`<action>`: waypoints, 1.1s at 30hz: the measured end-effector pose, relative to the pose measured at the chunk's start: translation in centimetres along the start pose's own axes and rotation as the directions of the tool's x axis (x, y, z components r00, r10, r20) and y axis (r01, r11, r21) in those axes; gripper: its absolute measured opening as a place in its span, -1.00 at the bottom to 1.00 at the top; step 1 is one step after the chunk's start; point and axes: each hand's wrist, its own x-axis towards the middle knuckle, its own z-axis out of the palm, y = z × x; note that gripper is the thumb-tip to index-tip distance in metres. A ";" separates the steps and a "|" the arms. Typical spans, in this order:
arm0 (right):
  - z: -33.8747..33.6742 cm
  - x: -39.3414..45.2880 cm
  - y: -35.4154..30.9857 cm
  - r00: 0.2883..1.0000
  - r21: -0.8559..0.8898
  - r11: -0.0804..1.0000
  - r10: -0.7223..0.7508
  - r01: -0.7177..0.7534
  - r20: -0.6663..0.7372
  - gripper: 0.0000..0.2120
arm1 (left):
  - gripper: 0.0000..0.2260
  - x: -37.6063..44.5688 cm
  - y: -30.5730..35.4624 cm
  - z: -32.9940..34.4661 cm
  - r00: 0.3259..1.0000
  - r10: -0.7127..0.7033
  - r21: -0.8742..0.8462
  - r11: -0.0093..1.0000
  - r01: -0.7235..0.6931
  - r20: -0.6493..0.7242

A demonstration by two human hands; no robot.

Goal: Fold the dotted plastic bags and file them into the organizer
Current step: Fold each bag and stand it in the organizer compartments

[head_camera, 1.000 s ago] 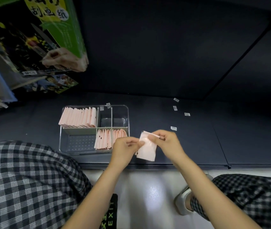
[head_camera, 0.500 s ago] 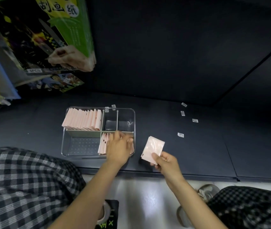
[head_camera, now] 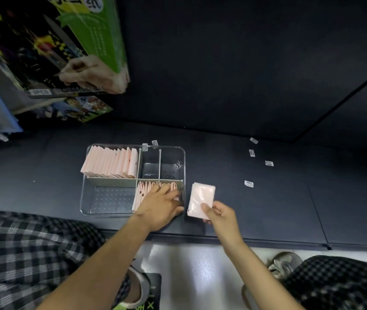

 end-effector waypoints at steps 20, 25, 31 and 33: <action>7.0 3.1 -0.5 0.969 -0.877 0.468 -0.246 0.104 -0.016 -0.81 | -0.42 -1.2 -0.7 0.3 0.996 -0.072 -0.044 0.996 0.074 0.051; 7.7 3.3 -0.2 0.970 -0.912 0.376 -0.230 0.165 0.081 -0.72 | -0.57 -1.9 -0.5 0.0 0.992 -0.110 -0.175 0.980 0.098 -0.061; 7.0 3.2 0.2 0.966 -0.913 0.371 -0.246 0.172 0.082 -0.64 | -0.73 -3.4 0.1 -0.5 0.868 -0.392 -0.361 0.891 0.276 -0.304; 7.0 3.4 0.2 0.968 -0.923 0.353 -0.243 0.154 0.069 -0.68 | -0.71 -4.0 0.2 -0.3 0.760 -0.584 -0.453 0.781 0.429 -0.286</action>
